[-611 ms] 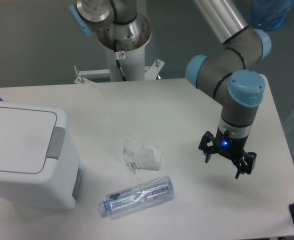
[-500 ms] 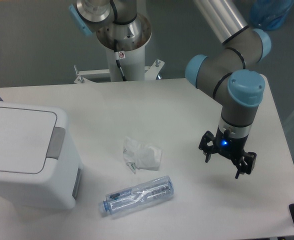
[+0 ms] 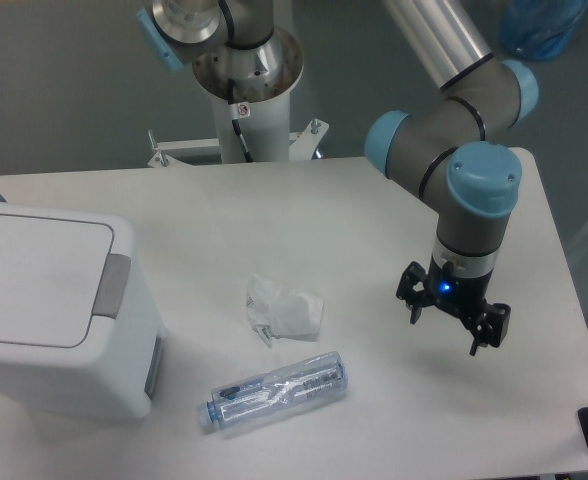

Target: Open the trash can

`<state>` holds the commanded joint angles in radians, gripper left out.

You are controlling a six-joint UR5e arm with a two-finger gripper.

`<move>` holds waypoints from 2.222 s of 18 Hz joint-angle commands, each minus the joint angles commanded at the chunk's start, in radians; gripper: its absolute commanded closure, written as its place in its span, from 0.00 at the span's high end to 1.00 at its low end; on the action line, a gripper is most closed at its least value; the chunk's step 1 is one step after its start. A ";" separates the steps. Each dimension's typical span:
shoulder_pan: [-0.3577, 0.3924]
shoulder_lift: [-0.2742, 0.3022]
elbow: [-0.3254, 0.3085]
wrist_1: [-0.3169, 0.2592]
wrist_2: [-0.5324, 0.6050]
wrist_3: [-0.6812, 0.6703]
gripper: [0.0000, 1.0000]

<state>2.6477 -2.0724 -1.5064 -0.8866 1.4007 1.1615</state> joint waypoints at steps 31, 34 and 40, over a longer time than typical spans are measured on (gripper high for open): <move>-0.274 0.169 0.134 -0.015 -0.361 -0.764 1.00; -0.288 0.201 0.107 -0.017 -0.359 -0.775 1.00; -0.305 0.287 0.008 -0.017 -0.350 -0.775 1.00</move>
<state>2.3424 -1.7857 -1.4985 -0.9035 1.0507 0.3866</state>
